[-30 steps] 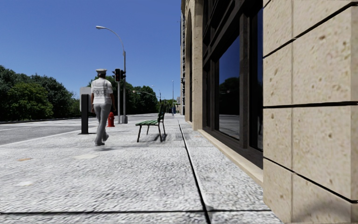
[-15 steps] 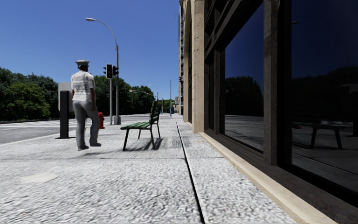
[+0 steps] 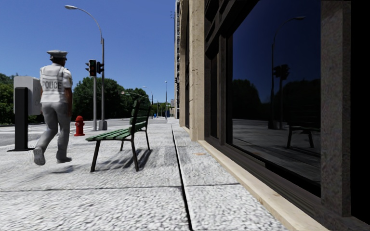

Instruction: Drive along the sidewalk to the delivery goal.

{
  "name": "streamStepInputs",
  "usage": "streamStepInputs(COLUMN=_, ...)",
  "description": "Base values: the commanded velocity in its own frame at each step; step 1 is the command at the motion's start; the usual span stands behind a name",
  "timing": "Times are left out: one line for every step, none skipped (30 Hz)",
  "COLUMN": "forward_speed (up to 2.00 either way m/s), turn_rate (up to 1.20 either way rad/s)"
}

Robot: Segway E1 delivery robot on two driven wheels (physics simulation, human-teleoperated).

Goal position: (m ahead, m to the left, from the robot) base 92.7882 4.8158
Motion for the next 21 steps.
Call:
streamStepInputs(forward_speed=2.00, turn_rate=0.00)
streamStepInputs(forward_speed=2.00, turn_rate=0.00)
streamStepInputs(forward_speed=2.00, turn_rate=0.00)
streamStepInputs(forward_speed=2.00, turn_rate=0.00)
streamStepInputs(forward_speed=2.00, turn_rate=0.00)
streamStepInputs(forward_speed=2.00, turn_rate=0.00)
streamStepInputs(forward_speed=2.00, turn_rate=0.00)
streamStepInputs(forward_speed=2.00, turn_rate=0.00)
streamStepInputs(forward_speed=2.00, turn_rate=0.00)
streamStepInputs(forward_speed=2.00, turn_rate=0.00)
streamStepInputs(forward_speed=2.00, turn_rate=0.00)
streamStepInputs(forward_speed=2.00, turn_rate=0.00)
streamStepInputs(forward_speed=2.00, turn_rate=0.00)
streamStepInputs(forward_speed=2.00, turn_rate=0.00)
streamStepInputs(forward_speed=2.00, turn_rate=0.00)
streamStepInputs(forward_speed=2.00, turn_rate=0.00)
streamStepInputs(forward_speed=2.00, turn_rate=0.00)
streamStepInputs(forward_speed=2.00, turn_rate=0.00)
streamStepInputs(forward_speed=2.00, turn_rate=0.00)
streamStepInputs(forward_speed=2.00, turn_rate=0.00)
streamStepInputs(forward_speed=2.00, turn_rate=0.00)
